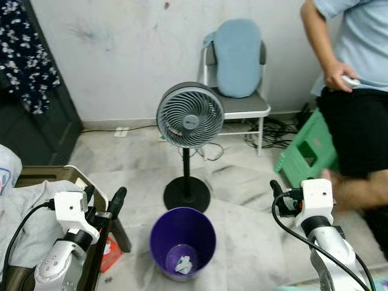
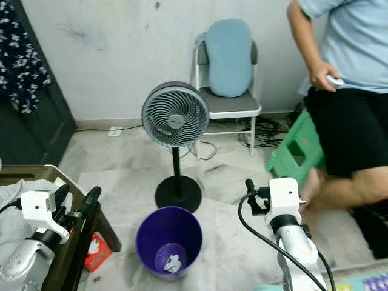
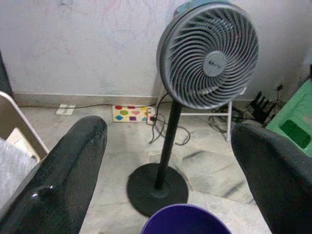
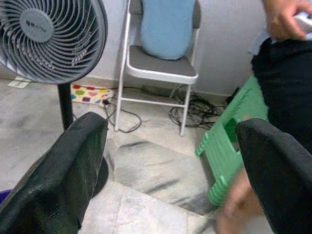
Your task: Clean up the room
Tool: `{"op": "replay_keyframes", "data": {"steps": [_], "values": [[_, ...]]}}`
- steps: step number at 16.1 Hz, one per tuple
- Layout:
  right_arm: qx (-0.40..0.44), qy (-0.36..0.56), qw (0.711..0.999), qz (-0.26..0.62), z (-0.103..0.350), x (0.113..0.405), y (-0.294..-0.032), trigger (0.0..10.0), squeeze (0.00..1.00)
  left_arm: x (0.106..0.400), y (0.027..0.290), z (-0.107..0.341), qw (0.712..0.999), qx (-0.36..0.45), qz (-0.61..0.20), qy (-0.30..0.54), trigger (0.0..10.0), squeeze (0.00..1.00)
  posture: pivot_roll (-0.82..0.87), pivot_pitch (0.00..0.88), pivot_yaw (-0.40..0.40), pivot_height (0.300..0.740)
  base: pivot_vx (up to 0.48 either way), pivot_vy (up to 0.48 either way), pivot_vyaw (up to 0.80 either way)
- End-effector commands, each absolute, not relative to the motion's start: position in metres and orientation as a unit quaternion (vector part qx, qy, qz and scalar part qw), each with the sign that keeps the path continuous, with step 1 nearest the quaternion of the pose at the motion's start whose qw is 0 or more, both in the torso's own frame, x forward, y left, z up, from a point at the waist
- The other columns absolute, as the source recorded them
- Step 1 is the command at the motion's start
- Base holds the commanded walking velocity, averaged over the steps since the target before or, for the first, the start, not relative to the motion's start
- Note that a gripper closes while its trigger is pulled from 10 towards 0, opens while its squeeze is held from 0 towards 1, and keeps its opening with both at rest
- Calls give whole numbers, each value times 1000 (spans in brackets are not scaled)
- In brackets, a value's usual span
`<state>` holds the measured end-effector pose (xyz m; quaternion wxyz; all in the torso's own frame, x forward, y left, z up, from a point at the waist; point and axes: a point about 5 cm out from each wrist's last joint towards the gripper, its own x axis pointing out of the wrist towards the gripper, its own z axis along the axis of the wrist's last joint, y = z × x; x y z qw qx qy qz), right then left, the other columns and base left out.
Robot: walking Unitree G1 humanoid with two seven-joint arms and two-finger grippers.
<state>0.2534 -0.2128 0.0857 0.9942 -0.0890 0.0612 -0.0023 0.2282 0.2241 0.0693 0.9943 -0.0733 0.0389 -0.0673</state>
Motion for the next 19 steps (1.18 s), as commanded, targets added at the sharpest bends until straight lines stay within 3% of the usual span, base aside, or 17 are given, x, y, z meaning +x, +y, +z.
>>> {"op": "replay_keyframes", "data": {"steps": [1,15,19], "values": [[-90,46,995,4,96,258,-209,10000,0,234,223,80,995,-70,-65,19,10000,0,-101,0,-9,740,0,0,0],[-85,20,996,17,114,275,-194,10000,0,246,206,102,992,-86,-88,-10,10000,0,-103,0,-4,740,0,0,0],[-94,18,995,27,116,276,-191,10000,0,247,199,103,991,-91,-93,-11,10000,0,-107,0,-12,740,0,0,800]]}}
